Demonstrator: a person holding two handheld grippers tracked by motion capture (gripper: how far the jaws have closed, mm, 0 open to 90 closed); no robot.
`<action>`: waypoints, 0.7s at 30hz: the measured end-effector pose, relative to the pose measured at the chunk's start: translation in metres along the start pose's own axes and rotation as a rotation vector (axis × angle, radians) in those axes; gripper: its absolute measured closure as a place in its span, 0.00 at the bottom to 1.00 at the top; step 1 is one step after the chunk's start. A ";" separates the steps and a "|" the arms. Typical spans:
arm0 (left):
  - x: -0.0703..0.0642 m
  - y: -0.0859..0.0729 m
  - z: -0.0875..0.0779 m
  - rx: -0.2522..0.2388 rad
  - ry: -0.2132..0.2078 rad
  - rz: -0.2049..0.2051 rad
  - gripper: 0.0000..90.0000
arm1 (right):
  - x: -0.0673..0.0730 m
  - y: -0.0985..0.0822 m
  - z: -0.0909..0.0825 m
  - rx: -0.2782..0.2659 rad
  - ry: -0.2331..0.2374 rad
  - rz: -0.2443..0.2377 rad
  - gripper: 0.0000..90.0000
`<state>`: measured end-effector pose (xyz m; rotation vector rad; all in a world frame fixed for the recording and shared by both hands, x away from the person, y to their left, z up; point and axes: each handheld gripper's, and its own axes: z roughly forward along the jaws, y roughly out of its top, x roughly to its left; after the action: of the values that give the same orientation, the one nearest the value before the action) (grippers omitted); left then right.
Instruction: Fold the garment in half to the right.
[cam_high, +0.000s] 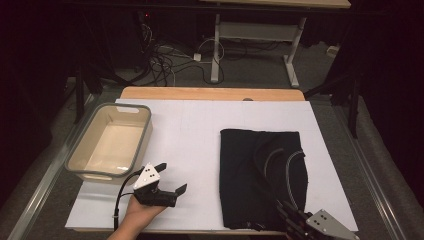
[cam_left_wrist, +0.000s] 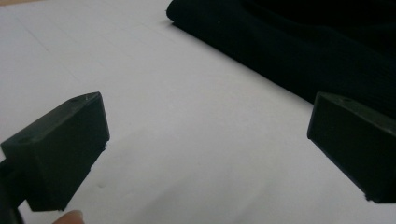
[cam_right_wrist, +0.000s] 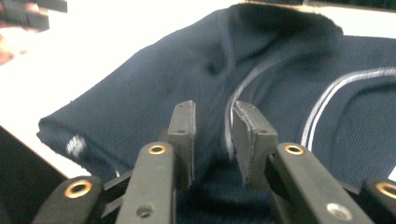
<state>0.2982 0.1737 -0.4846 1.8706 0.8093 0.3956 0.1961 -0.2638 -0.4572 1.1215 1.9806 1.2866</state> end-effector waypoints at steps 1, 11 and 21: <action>-0.001 0.000 0.000 -0.005 0.002 0.006 0.00 | 0.000 0.003 0.000 -0.013 0.001 0.002 0.74; -0.002 -0.002 -0.002 -0.023 0.014 0.010 0.00 | 0.004 0.003 0.031 0.073 -0.021 0.013 0.67; -0.001 0.000 0.001 0.004 0.003 0.004 0.00 | -0.016 -0.014 0.001 0.085 -0.056 0.048 0.95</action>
<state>0.2977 0.1727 -0.4848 1.8764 0.8090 0.3997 0.1997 -0.2797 -0.4701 1.2389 1.9948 1.1917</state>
